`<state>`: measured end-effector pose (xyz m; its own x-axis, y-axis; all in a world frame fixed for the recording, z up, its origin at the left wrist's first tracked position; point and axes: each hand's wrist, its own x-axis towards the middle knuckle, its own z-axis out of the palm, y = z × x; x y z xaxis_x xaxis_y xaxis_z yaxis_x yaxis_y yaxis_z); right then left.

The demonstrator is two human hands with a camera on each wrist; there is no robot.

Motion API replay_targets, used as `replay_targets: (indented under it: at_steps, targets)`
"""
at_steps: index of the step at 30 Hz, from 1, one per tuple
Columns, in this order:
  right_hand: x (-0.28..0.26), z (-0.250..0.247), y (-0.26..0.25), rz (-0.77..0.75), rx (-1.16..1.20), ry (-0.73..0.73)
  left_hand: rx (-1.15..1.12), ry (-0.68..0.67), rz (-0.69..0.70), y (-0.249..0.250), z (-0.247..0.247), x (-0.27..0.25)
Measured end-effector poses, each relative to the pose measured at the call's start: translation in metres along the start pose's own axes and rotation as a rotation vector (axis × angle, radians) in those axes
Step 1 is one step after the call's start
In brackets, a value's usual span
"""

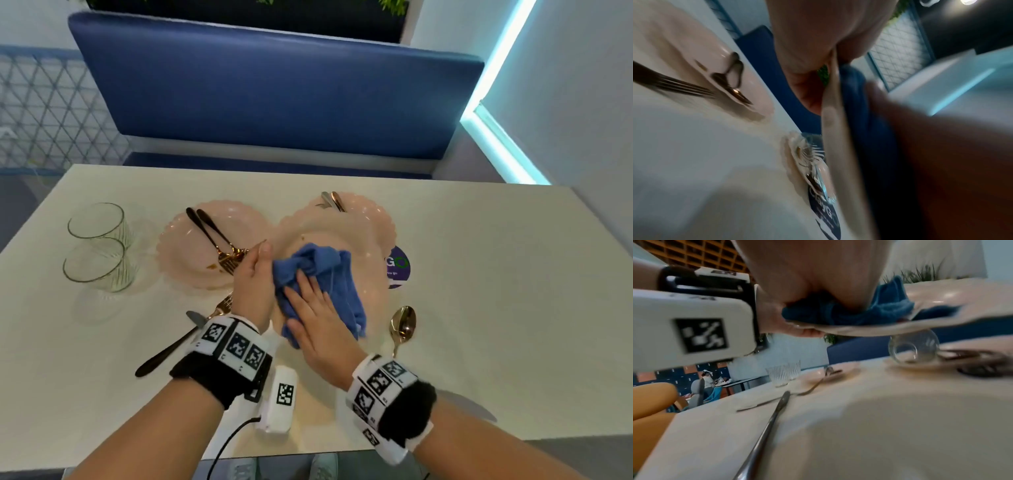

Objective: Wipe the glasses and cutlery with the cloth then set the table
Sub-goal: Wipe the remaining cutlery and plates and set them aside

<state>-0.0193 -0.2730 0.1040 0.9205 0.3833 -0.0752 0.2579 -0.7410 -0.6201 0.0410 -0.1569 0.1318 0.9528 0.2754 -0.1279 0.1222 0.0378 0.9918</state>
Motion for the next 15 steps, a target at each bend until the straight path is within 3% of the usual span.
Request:
replay_targets:
  at_steps: [4, 7, 9, 11, 15]
  targets:
    - [0.035, -0.044, 0.013, -0.072, -0.128, 0.19, 0.038, -0.072, 0.119, 0.017, 0.022, -0.002]
    - [0.043, -0.097, 0.041, 0.072, -0.281, 0.352, -0.019, -0.088, 0.166, 0.029, 0.032, -0.003]
    - [0.03, -0.115, 0.063, 0.253, -0.267, 0.309, -0.072, -0.077, 0.135, 0.032, 0.038, -0.004]
    - [0.003, -0.112, 0.073, 0.316, -0.2, 0.234, -0.11, -0.064, 0.075, 0.032, 0.044, -0.003]
    - [-0.039, -0.071, 0.051, 0.078, -0.06, 0.159, -0.147, -0.031, 0.052, 0.026, 0.065, -0.005]
